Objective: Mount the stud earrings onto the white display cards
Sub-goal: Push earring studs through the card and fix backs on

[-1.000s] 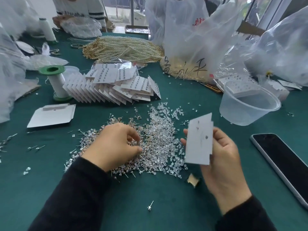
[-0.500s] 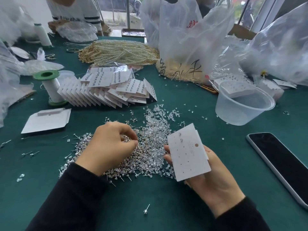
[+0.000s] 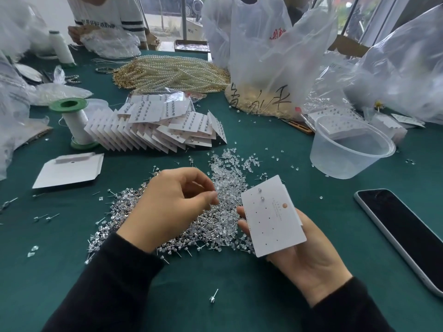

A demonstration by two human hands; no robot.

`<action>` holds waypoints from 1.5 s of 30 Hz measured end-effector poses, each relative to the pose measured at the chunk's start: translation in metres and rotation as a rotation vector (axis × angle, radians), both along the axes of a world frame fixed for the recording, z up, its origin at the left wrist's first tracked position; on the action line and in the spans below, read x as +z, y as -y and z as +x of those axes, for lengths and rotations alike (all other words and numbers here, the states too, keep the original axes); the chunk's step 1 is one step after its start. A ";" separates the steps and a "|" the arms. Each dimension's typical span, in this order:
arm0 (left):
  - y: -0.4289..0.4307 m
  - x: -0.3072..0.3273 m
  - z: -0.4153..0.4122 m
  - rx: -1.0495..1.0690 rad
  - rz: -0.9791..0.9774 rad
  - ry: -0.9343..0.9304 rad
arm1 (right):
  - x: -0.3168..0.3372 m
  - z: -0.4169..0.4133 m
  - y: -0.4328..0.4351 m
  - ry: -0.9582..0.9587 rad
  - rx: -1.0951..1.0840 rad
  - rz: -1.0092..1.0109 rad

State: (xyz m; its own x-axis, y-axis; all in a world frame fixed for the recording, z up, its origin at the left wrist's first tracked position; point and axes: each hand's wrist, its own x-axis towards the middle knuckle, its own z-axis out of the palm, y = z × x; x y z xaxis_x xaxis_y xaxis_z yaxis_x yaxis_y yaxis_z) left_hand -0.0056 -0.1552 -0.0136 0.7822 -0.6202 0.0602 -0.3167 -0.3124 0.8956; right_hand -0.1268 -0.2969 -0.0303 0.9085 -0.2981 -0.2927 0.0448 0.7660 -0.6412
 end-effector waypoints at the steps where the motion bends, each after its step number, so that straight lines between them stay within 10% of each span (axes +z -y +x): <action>1: 0.001 0.000 -0.002 -0.022 0.001 0.012 | 0.000 0.000 0.000 0.005 0.012 -0.003; 6: -0.003 -0.002 0.008 0.262 0.207 0.286 | 0.000 -0.001 0.002 0.029 -0.015 0.035; 21: -0.007 0.009 0.008 -0.057 -0.324 -0.574 | -0.001 -0.002 0.002 0.031 -0.016 0.058; 29: -0.017 -0.004 0.024 0.499 0.229 0.262 | -0.001 -0.003 0.004 0.034 -0.018 0.016; 37: -0.039 -0.004 0.047 0.835 0.332 0.405 | -0.002 -0.005 0.005 0.040 -0.027 0.002; 45: -0.008 -0.002 0.010 -0.004 0.246 0.363 | 0.000 -0.005 0.005 0.031 -0.046 -0.008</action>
